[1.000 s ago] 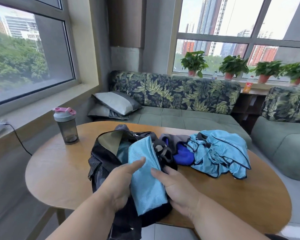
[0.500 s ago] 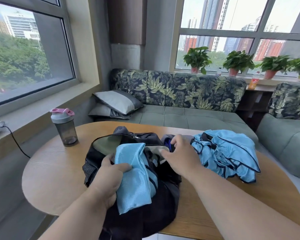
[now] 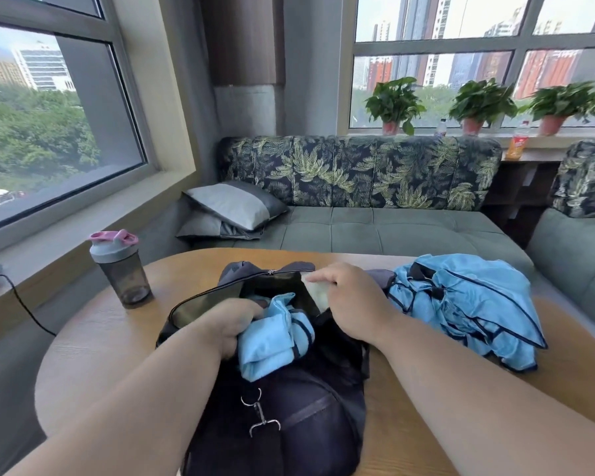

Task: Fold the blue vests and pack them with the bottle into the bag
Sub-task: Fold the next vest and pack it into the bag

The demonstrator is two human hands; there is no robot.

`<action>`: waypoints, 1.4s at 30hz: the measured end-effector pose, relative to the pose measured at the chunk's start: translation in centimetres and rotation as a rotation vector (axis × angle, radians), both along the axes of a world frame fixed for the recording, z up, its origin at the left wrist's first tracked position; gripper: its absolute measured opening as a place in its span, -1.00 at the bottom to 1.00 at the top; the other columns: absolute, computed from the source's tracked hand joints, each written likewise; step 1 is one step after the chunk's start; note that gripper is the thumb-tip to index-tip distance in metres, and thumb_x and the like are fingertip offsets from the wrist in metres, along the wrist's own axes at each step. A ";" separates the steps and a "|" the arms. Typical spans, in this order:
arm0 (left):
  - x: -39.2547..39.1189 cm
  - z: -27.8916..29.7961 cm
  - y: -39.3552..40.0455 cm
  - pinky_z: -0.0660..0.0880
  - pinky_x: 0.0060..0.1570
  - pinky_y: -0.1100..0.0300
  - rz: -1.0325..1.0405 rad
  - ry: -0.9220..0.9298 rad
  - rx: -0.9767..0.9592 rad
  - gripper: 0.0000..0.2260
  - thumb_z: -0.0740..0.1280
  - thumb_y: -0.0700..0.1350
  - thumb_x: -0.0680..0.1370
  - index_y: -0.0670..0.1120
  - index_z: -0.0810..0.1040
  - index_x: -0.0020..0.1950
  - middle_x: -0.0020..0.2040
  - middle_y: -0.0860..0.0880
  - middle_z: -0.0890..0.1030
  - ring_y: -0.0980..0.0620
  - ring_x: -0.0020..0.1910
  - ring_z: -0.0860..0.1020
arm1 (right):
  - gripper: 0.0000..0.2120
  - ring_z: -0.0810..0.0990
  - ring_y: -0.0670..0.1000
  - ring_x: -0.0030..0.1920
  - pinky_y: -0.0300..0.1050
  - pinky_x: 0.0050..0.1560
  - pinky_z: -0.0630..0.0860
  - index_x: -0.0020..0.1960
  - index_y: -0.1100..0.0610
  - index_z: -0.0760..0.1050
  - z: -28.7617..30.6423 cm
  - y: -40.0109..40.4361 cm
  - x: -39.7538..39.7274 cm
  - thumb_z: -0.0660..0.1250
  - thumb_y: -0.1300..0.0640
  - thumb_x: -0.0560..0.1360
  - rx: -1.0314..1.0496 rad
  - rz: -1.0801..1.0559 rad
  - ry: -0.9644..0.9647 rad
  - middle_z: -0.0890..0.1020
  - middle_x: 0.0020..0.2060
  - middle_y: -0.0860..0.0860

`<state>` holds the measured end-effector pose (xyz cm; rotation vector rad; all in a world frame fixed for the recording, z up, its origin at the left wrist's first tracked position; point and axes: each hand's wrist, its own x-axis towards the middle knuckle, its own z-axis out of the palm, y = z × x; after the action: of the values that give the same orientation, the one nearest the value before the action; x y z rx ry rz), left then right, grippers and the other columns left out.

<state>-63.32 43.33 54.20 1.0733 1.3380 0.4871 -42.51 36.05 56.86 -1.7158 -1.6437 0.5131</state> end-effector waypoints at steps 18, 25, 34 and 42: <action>7.5 -5.7 6.4 0.56 -0.11 0.08 -0.348 0.544 0.565 -0.92 0.37 -0.08 0.56 -0.03 0.59 -0.12 -0.12 0.02 0.65 0.01 -0.10 0.60 | -0.42 0.43 -0.33 0.30 -0.59 0.21 0.26 0.49 -0.08 0.52 -3.0 -0.1 -0.6 0.07 0.36 0.62 0.018 0.042 0.061 0.48 0.30 -0.34; 7.4 -1.9 4.6 0.52 -0.23 -0.01 -0.537 0.841 1.034 -0.94 0.20 0.00 0.47 0.10 0.33 -0.10 -0.26 0.05 0.55 -0.05 -0.28 0.57 | -0.41 0.41 -0.41 0.29 -0.51 0.29 0.31 0.48 -0.08 0.53 -3.3 -0.9 -0.9 0.10 0.37 0.61 0.037 0.023 0.140 0.49 0.30 -0.35; 8.3 -7.9 5.7 0.10 0.61 -0.05 -0.815 1.051 0.679 -0.49 0.05 0.00 0.76 -0.08 0.09 0.71 0.70 -0.12 0.15 -0.16 0.66 0.16 | -0.40 0.40 -0.35 0.35 -0.37 0.42 0.33 0.48 -0.10 0.53 -3.4 -1.4 -1.3 0.11 0.37 0.59 0.034 -0.010 0.121 0.50 0.32 -0.32; 5.8 -3.0 4.3 0.15 0.60 -0.06 -0.975 0.889 0.473 -0.28 0.25 0.32 0.61 0.25 0.04 0.71 0.73 0.04 0.07 -0.11 0.67 0.14 | -0.38 0.48 -0.33 0.23 -0.45 0.20 0.36 0.47 -0.09 0.53 -2.3 -1.4 -0.9 0.19 0.38 0.52 0.029 -0.037 0.217 0.45 0.24 -0.44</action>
<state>-57.56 47.60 51.23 2.3142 1.2267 -0.5045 -43.39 34.60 54.57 -1.6065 -1.4563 0.6312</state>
